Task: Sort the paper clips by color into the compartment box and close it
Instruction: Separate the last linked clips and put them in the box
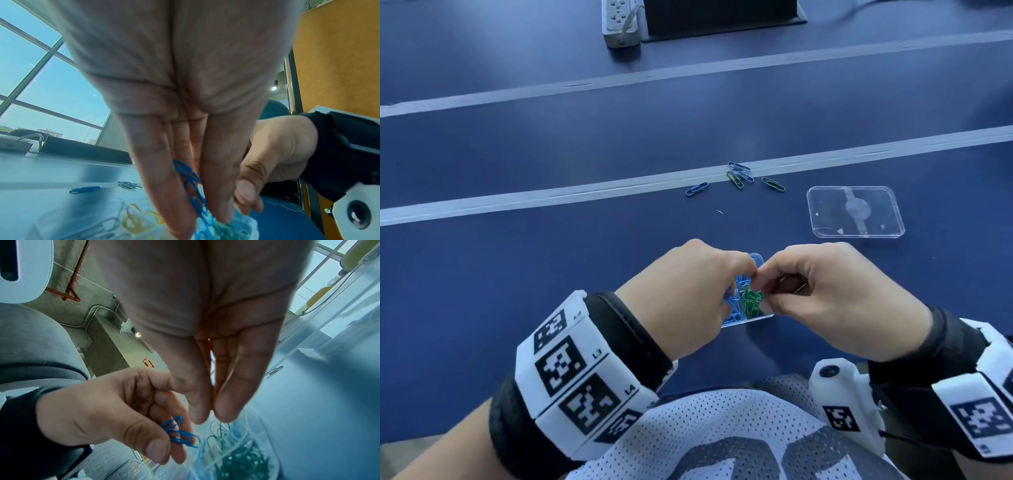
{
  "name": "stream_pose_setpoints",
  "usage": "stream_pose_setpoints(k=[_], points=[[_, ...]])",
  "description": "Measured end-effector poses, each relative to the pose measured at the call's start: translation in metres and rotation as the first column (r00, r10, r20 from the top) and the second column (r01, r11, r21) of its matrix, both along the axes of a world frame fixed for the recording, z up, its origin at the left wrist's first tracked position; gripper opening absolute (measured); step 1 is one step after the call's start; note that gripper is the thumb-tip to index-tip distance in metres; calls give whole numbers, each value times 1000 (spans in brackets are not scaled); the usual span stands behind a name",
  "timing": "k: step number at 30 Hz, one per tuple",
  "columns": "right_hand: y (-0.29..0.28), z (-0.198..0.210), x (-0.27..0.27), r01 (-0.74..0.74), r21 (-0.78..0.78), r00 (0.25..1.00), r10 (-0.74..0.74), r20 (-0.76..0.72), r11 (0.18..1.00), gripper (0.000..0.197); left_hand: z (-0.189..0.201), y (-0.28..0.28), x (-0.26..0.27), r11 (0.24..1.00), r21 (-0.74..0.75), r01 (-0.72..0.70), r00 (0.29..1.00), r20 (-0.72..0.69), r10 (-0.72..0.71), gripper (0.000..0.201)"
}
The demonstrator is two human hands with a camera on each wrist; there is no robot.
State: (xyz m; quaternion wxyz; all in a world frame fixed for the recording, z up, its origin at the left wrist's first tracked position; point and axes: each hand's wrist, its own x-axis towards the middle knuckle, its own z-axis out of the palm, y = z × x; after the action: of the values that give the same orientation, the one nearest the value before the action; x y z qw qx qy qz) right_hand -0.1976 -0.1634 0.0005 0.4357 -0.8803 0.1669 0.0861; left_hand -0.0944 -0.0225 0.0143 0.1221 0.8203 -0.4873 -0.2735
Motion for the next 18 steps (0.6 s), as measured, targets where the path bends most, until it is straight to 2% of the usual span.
stream_pose_setpoints(k=[12,18], points=[[-1,-5,-2,-38,-29,999,37,-3,999,16,-7,3,-3,997,-53,-52,998,-32,50,45],[-2,-4,-4,-13,29,1000,12,22,999,16,-10,3,-5,986,-122,-110,990,-96,99,46]])
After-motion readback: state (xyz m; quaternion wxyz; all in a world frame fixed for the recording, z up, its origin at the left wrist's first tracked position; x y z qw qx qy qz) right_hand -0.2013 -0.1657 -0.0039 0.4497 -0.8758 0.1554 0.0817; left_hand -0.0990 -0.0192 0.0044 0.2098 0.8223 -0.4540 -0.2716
